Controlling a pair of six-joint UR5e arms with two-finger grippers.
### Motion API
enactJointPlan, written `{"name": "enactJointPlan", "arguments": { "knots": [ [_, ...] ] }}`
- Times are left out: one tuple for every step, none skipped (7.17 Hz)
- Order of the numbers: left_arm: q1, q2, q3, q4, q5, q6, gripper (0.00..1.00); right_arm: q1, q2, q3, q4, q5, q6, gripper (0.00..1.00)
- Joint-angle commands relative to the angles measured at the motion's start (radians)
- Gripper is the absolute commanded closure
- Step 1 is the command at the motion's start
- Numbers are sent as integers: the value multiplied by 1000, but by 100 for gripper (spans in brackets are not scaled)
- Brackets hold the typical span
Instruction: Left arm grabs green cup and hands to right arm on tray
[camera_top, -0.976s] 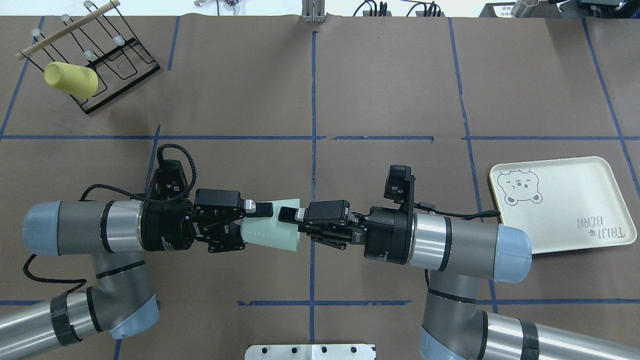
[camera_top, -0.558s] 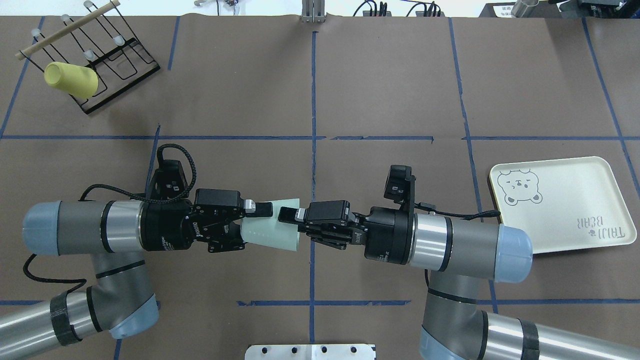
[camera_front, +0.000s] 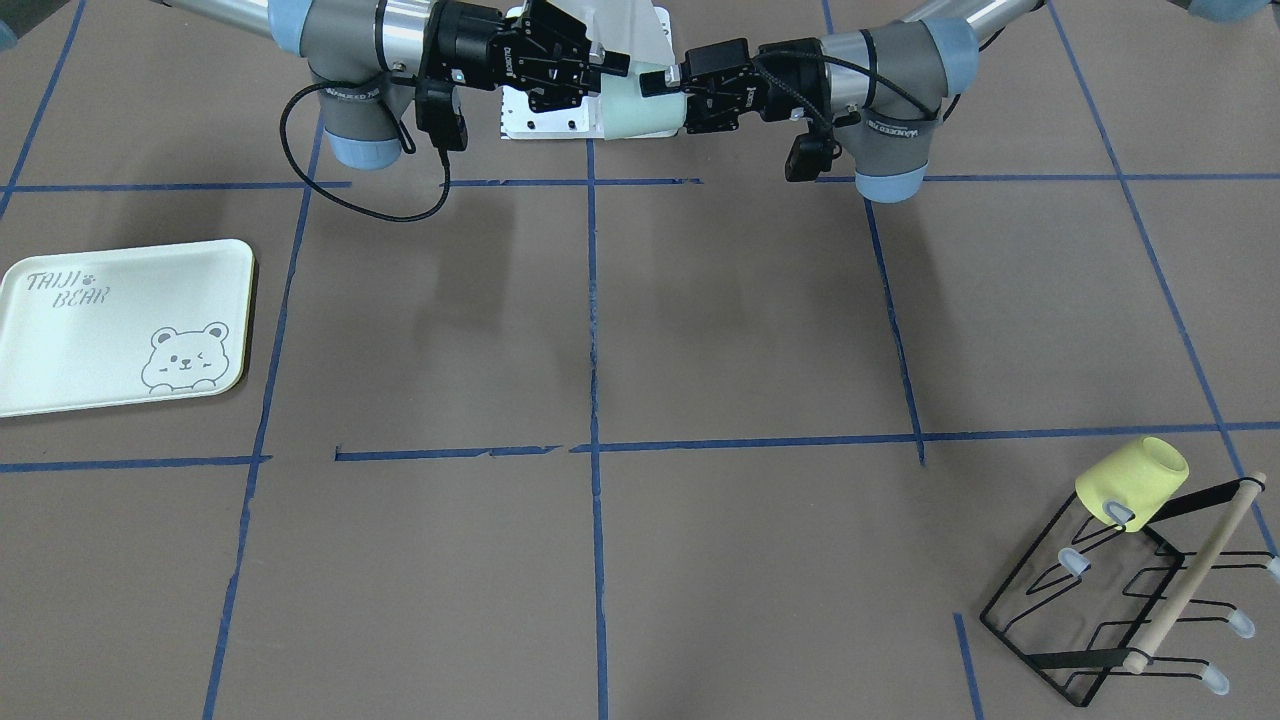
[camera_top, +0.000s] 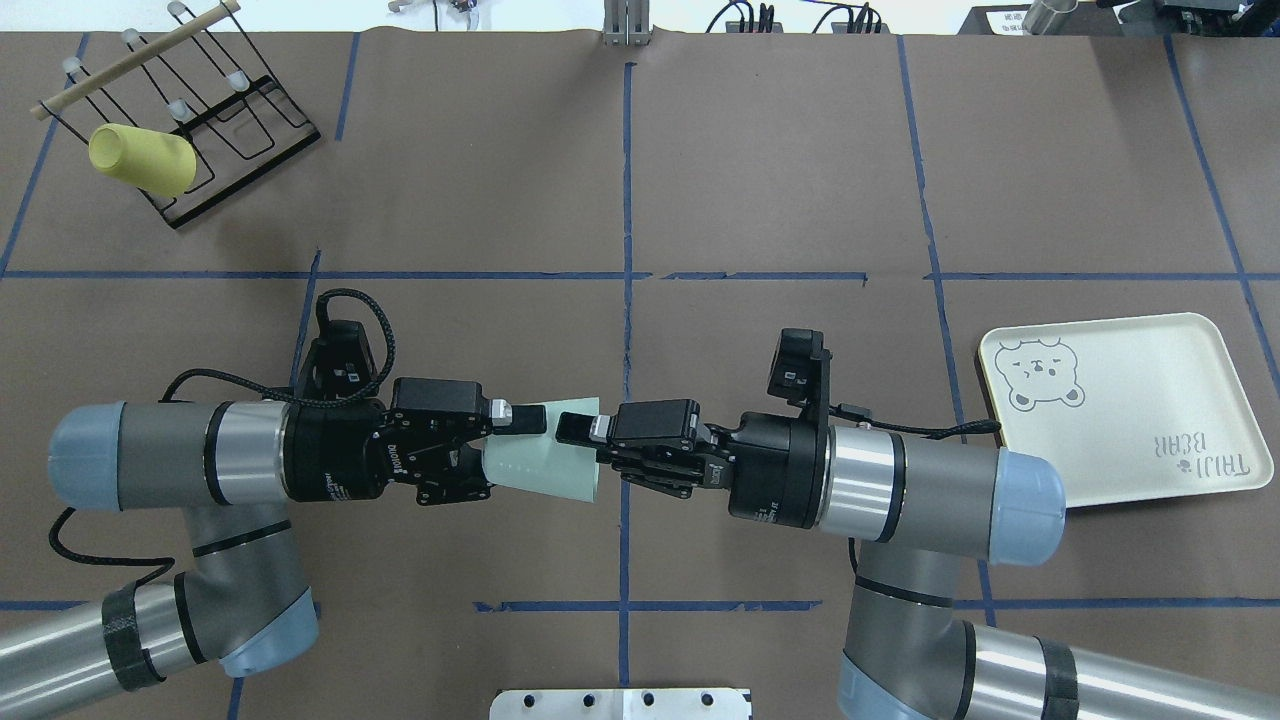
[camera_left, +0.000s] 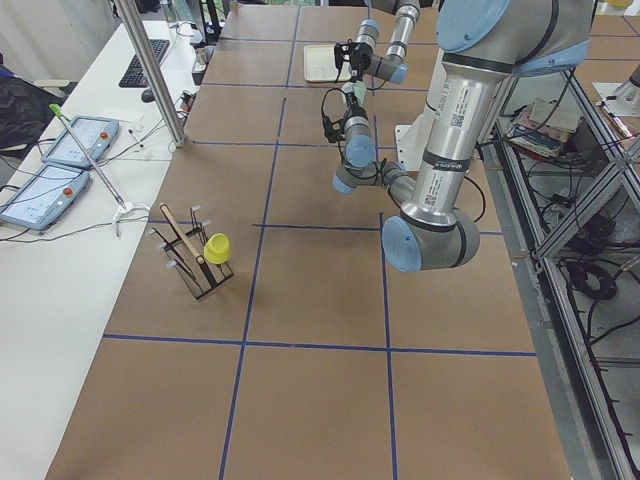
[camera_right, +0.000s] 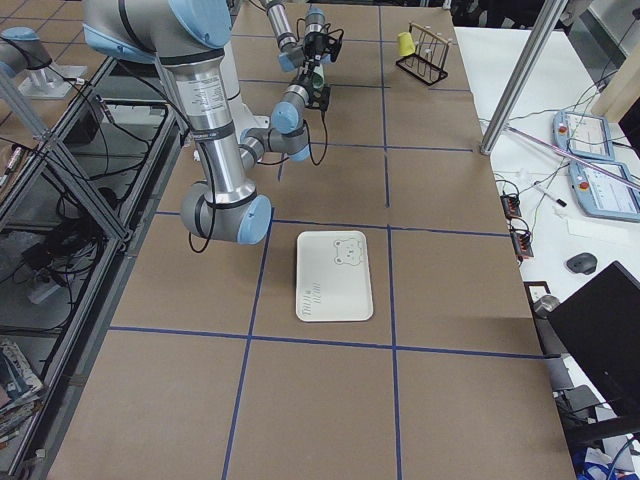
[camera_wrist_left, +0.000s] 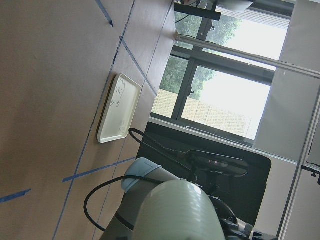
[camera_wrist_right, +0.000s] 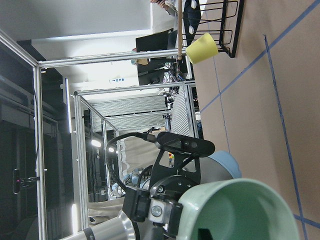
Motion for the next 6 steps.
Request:
{"name": "enactJointPlan", "arguments": {
  "knots": [
    [0,-2,0,0,0,0,68,-1,0,-1,-1,0,-1,68],
    [0,0,0,0,0,0,68,-1,0,-1,-1,0,-1,71],
    [0,0,0,0,0,0,67,1,0,-1,-1,0,-1,92],
    [0,-2,0,0,0,0,38,1,0,-1,-1,0,-3,100],
    [0,-2,0,2,2,0,0,1,0,-1,-1,0,-3,100],
    [0,-2,5,2,14,0,0,1,2,-1,-1,0,-1,100]
  ]
}}
